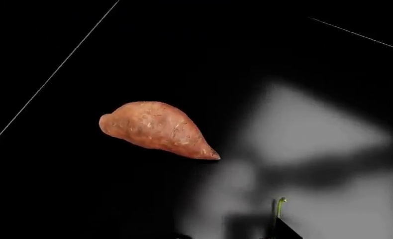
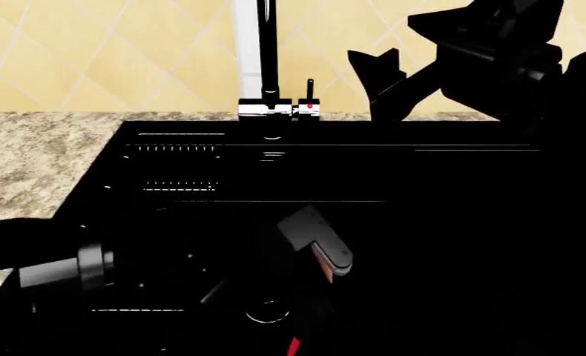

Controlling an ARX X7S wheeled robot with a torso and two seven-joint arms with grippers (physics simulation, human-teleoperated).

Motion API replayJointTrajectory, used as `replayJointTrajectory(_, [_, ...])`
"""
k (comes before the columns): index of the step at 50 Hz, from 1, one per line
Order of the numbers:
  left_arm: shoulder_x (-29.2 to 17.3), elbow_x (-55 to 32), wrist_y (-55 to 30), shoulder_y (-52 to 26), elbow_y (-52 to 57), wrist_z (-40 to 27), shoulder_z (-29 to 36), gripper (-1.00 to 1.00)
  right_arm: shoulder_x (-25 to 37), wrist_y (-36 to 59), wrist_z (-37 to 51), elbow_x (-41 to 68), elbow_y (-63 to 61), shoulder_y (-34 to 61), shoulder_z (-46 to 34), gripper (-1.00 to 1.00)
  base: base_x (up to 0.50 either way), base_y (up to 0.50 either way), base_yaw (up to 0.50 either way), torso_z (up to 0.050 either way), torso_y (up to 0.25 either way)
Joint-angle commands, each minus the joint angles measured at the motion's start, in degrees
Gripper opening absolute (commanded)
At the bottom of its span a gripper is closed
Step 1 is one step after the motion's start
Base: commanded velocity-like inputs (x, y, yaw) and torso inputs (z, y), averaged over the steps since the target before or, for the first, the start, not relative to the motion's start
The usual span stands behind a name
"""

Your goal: Pick up the fruits and vegetables and place them in the sink. Turn on the sink faucet to wash them. Then turn the sink off and put them in the tray.

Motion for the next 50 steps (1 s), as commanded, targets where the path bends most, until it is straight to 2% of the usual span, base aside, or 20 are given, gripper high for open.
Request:
replayJointTrajectory(1, [-2.91, -1.88, -1.31, -5.42, 2.1, 0.21, -2.74, 1.0, 0.13, -0.05, -0.07, -0.08, -0.06, -0.18, 0.3, 1.0, 0.0, 0.0, 0.0, 0.0, 0.0])
replayJointTrajectory(11, [-6.37, -3.28, -1.63, -10.7, 3.55, 0.04, -5.89, 1.0, -0.05, -0.67, 0.13, -0.11, 0.49, -0.49, 0.84, 1.0, 0.0, 0.0, 0.0, 0.0, 0.0])
replayJointTrajectory(18, [-10.71, -1.42, 2.5, -14.18, 4.73, -0.91, -9.94, 1.0, -0.34, -2.07, 3.89, -0.16, 0.6, -1.51, 1.35, 1.0, 0.0, 0.0, 0.0, 0.0, 0.0])
replayJointTrajectory(19, [-11.25, -1.26, 3.04, -14.42, 4.93, -1.32, -10.41, 1.0, -0.5, -2.33, 4.47, -0.07, 0.98, -1.78, 1.42, 1.0, 0.0, 0.0, 0.0, 0.0, 0.0])
replayJointTrajectory(21, [-14.52, 0.04, 6.98, -15.2, 5.13, -6.47, -13.32, 1.0, -2.56, -3.89, 6.37, -0.13, 3.09, -3.26, 1.53, 1.0, 0.0, 0.0, 0.0, 0.0, 0.0])
replayJointTrajectory(24, [-16.45, 0.72, 8.91, -15.71, 4.97, -8.71, -14.85, 1.0, -3.74, -4.87, 7.04, -0.12, 4.35, -4.12, 1.71, 1.0, 0.0, 0.0, 0.0, 0.0, 0.0])
replayJointTrajectory(39, [-19.57, 2.1, 9.62, -17.0, 3.93, -11.22, -16.05, 1.0, -5.71, -6.13, 8.03, -0.03, 5.93, -5.37, 2.25, 1.0, 0.0, 0.0, 0.0, 0.0, 0.0])
replayJointTrajectory(50, [-19.26, 3.46, 12.27, -15.94, -2.34, -15.34, -17.27, 1.0, -9.46, -7.11, 13.24, -2.08, 7.99, -6.99, 1.45, 1.0, 0.0, 0.0, 0.0, 0.0, 0.0])
